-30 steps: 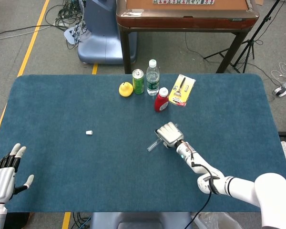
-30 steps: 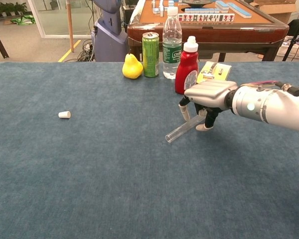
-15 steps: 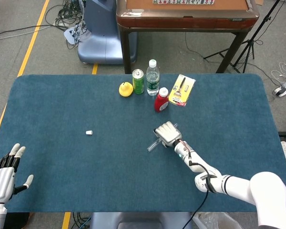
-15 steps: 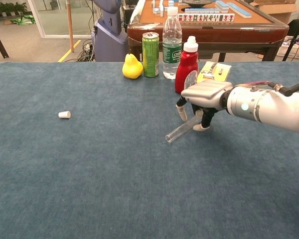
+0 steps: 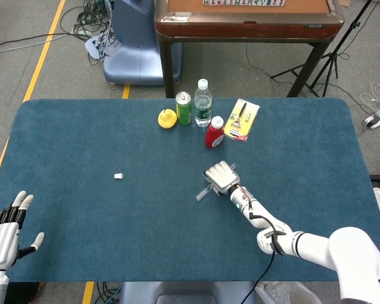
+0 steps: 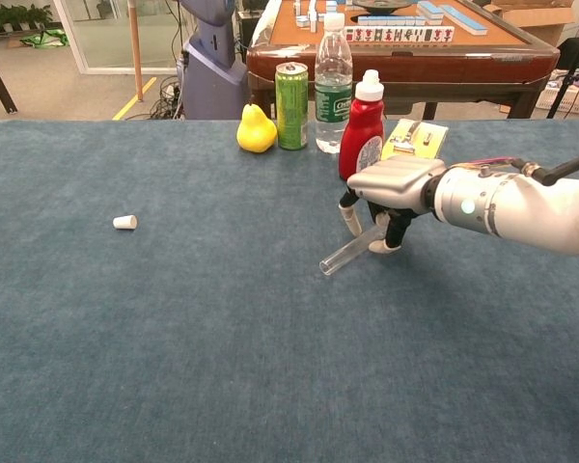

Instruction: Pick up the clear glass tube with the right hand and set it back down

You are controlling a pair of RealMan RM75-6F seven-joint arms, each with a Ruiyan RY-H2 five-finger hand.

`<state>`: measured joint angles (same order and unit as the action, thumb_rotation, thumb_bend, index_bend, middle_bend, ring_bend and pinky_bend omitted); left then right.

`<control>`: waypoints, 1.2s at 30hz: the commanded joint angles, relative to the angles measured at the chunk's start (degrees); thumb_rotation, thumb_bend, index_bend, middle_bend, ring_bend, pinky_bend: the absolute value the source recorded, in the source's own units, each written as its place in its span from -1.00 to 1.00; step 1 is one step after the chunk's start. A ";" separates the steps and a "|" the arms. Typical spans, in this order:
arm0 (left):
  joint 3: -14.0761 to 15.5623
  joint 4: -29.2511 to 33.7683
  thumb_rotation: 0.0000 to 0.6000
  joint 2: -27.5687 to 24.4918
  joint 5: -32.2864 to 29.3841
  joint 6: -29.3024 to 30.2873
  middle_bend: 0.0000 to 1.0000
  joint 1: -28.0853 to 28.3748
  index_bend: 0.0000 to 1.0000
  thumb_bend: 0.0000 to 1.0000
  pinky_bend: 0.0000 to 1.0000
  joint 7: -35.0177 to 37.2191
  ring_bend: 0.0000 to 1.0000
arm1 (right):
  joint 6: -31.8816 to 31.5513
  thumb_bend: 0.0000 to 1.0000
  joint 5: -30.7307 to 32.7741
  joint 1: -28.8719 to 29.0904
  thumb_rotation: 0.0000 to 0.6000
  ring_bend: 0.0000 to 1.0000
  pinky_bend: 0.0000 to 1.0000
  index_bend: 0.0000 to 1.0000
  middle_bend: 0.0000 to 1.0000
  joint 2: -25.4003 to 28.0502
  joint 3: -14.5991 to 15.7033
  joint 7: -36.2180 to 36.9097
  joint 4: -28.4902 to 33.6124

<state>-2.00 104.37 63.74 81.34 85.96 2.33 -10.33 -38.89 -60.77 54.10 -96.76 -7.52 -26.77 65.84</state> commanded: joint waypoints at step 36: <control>-5.78 -4.42 1.00 -4.27 0.69 -14.11 -0.63 12.34 -0.69 -0.44 -0.41 7.83 -0.51 | -9.50 0.02 -1.63 -5.70 1.00 1.00 1.00 0.51 1.00 16.75 -2.83 8.04 19.43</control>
<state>-6.40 101.16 60.05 82.08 74.30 12.34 -4.32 -45.87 -61.65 50.17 -83.45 -9.46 -20.29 81.58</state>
